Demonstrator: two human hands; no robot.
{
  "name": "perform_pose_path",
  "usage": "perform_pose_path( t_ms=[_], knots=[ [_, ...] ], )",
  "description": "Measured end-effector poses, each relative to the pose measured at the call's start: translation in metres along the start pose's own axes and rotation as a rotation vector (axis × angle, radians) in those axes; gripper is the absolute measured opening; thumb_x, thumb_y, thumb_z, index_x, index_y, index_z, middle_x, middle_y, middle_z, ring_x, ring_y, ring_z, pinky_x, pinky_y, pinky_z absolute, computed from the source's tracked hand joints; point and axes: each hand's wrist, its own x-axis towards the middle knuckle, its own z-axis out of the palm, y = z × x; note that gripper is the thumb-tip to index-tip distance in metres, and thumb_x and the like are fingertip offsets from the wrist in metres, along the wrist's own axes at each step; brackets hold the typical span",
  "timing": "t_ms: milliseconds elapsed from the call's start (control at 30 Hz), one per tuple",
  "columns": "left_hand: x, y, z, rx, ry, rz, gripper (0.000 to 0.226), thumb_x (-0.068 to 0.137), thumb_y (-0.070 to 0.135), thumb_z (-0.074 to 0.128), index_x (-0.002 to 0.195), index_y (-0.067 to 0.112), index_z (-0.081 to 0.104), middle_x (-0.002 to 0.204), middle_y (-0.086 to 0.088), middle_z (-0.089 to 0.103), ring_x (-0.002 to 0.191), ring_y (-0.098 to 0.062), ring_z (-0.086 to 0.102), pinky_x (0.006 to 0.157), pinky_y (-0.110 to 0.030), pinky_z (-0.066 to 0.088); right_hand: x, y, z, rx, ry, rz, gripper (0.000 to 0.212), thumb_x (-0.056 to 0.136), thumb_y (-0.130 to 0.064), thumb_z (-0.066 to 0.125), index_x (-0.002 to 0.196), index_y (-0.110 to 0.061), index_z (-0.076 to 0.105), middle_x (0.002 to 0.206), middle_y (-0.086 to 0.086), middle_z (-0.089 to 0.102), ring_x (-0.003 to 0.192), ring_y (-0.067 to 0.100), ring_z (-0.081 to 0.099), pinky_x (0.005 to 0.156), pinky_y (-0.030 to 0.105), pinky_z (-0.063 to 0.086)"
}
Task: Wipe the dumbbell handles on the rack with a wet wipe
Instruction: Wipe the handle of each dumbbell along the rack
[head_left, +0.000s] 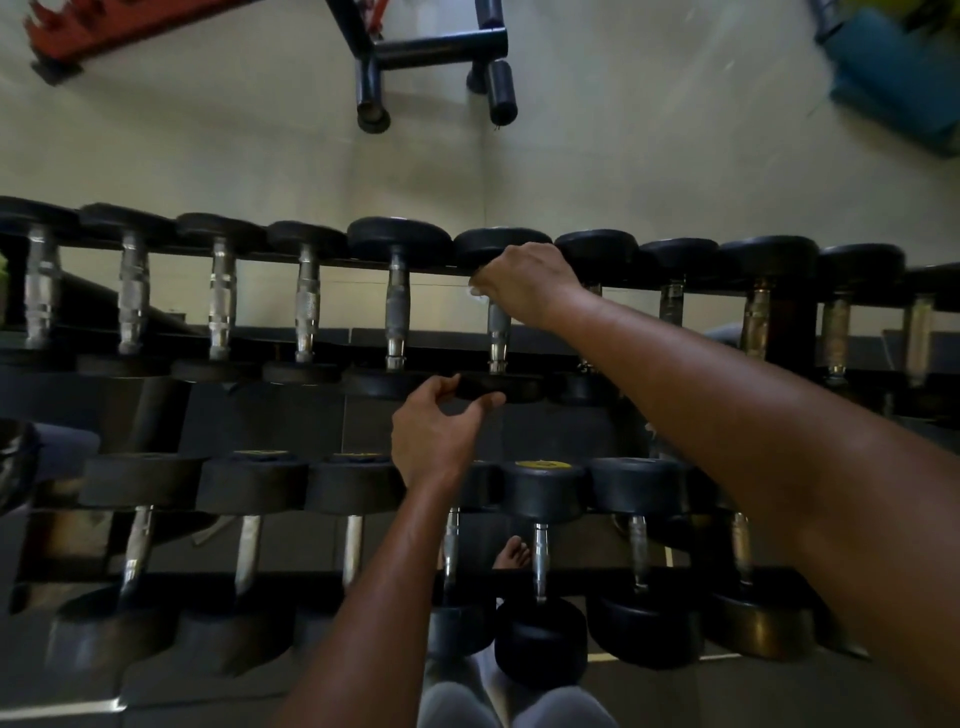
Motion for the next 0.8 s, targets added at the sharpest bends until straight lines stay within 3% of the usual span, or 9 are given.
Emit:
perform_pose_path(
  t_ms=[100, 200, 300, 533, 800],
  knots=[
    [0.000, 0.001, -0.001, 0.002, -0.005, -0.008, 0.061, 0.074, 0.062, 0.091, 0.123, 0.030, 0.075, 0.120, 0.015, 0.075, 0.111, -0.005, 0.066, 0.082, -0.028, 0.050, 0.004, -0.002, -0.009, 0.067, -0.080, 0.007, 0.029, 0.110, -0.039, 0.056, 0.131, -0.035, 0.075, 0.121, -0.009, 0.078, 0.106, 0.022, 0.073, 0.091, 0.041, 0.058],
    [0.002, 0.005, -0.002, 0.000, -0.019, -0.029, 0.057, 0.073, 0.061, 0.092, 0.120, 0.032, 0.076, 0.117, 0.016, 0.075, 0.106, -0.004, 0.065, 0.078, -0.026, 0.048, 0.008, -0.003, -0.006, 0.084, -0.183, -0.028, 0.029, 0.108, -0.041, 0.057, 0.130, -0.035, 0.075, 0.125, -0.013, 0.076, 0.109, 0.018, 0.072, 0.092, 0.040, 0.059],
    [0.004, 0.006, -0.002, 0.010, -0.021, -0.030, 0.054, 0.072, 0.060, 0.093, 0.116, 0.033, 0.077, 0.114, 0.016, 0.076, 0.102, -0.004, 0.066, 0.073, -0.023, 0.046, 0.007, -0.004, 0.000, 0.104, -0.271, -0.064, 0.027, 0.107, -0.039, 0.059, 0.129, -0.035, 0.074, 0.121, -0.012, 0.076, 0.105, 0.017, 0.071, 0.091, 0.039, 0.058],
    [0.006, 0.003, 0.000, 0.047, -0.006, -0.036, 0.055, 0.067, 0.067, 0.092, 0.109, 0.034, 0.076, 0.109, 0.018, 0.076, 0.101, -0.006, 0.070, 0.082, -0.033, 0.059, -0.008, -0.010, 0.012, 0.126, -0.403, -0.143, 0.025, 0.102, -0.043, 0.066, 0.124, -0.034, 0.073, 0.112, -0.009, 0.071, 0.098, 0.016, 0.066, 0.083, 0.035, 0.058],
    [0.007, 0.010, -0.004, 0.075, -0.032, -0.058, 0.053, 0.068, 0.065, 0.093, 0.107, 0.034, 0.076, 0.104, 0.019, 0.075, 0.093, -0.006, 0.068, 0.072, -0.028, 0.052, -0.023, -0.020, 0.026, 0.206, -0.452, -0.106, 0.022, 0.101, -0.033, 0.067, 0.122, -0.033, 0.068, 0.096, -0.010, 0.060, 0.083, 0.011, 0.060, 0.069, 0.031, 0.050]
  ],
)
